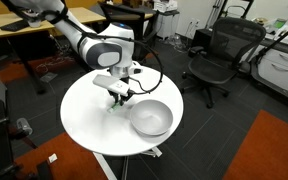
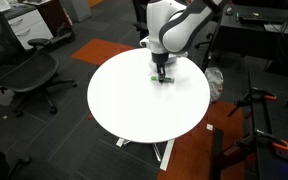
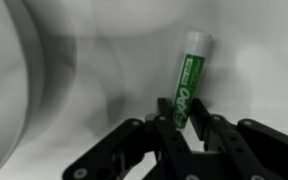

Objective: Get the marker from the table and put it in the white bowl

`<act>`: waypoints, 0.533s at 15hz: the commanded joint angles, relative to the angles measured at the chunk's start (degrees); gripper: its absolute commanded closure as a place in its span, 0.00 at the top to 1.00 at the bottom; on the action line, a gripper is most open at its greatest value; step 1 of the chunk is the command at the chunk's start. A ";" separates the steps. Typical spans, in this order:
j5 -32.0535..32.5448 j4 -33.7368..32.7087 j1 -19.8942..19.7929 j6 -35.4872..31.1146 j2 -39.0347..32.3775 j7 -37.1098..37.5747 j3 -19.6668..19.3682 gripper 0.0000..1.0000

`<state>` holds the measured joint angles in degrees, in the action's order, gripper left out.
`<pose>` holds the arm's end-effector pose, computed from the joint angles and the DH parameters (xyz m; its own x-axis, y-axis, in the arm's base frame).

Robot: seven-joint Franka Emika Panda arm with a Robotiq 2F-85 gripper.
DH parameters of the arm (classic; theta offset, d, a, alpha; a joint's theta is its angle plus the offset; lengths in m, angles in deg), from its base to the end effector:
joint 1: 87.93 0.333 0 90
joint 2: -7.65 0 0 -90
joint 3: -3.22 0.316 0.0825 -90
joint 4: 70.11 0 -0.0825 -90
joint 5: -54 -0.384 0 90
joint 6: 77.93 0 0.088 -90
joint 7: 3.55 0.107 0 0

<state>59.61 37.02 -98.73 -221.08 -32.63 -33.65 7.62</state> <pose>0.6198 -0.0701 0.1296 0.8858 0.4598 -0.0630 0.4586 -0.8880 -0.0327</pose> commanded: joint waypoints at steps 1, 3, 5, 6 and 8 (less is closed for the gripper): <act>-0.95 -0.96 -1.14 0.92 -0.40 -1.52 1.24 0.01; -0.89 2.06 -0.81 -0.65 2.49 -0.13 0.90 0.05; -1.48 5.58 -1.03 -2.24 6.12 0.45 1.20 0.05; -1.76 6.98 -0.87 -2.81 7.78 1.20 1.05 0.05; -2.73 11.22 -0.93 -5.59 12.64 2.57 0.82 0.05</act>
<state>58.74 39.63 -98.88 -222.62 -28.91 -33.07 7.90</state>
